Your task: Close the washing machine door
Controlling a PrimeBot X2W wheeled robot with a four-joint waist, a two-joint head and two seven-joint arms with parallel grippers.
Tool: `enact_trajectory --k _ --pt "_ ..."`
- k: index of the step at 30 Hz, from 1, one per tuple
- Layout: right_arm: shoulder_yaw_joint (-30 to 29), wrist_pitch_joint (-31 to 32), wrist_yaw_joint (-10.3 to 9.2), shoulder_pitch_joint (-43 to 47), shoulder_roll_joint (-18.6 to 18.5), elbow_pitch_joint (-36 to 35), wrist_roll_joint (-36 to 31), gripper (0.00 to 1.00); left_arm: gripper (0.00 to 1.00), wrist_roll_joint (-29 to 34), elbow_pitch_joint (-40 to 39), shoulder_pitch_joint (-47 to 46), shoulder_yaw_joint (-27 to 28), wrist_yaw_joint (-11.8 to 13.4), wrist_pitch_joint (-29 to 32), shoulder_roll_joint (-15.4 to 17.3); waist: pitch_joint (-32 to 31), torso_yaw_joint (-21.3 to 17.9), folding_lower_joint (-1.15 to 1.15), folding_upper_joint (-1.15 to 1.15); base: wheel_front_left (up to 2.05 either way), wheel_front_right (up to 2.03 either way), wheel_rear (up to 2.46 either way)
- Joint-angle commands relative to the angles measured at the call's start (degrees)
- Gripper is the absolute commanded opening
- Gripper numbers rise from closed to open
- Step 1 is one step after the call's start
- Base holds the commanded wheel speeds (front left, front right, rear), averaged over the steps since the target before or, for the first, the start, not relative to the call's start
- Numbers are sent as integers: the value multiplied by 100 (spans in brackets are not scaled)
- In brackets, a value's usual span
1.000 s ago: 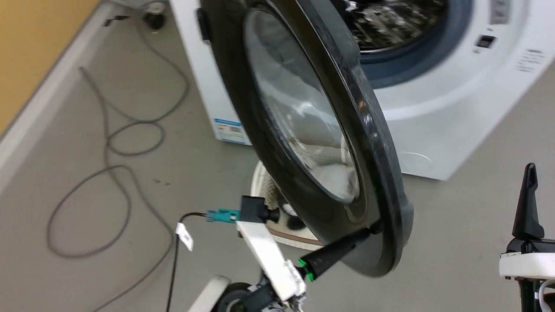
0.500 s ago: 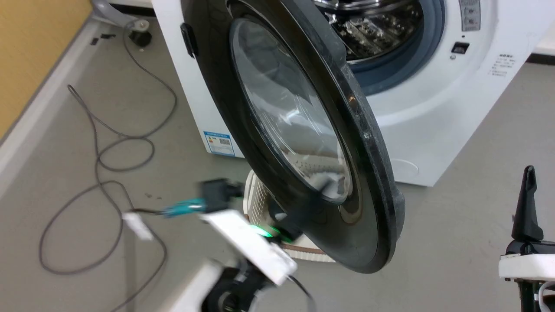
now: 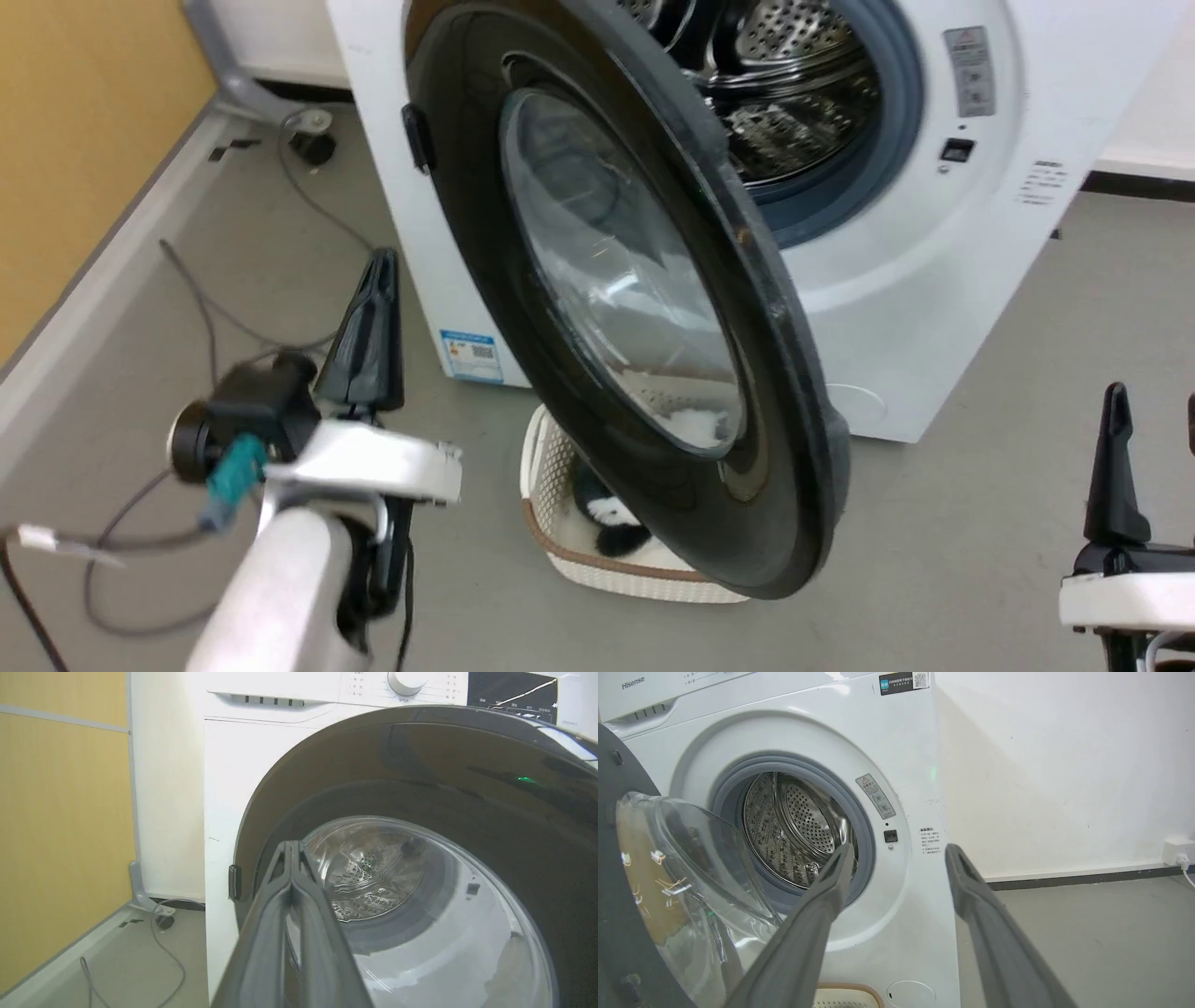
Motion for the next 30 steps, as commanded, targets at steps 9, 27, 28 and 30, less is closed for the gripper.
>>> enact_trajectory --k 9,27,28,30 --pt "440 -25 5 239 6 -101 -249 100 100 1157 -250 1096 603 202 -24 -317 -127 -204 0 0 0 0 0" --pt "864 -25 5 -595 6 -1477 160 0 100 1928 -355 1650 1155 -23 -25 -691 -148 -359 0 0 0 0 0" --pt "959 -25 5 -713 6 -1629 220 0 100 1955 -373 1658 1159 -27 -25 -704 -145 -351 0 0 0 0 0" --pt "1216 -25 5 -909 6 -1922 356 0 100 2018 -402 1675 1167 -32 -25 -718 -145 -339 0 0 0 0 0"
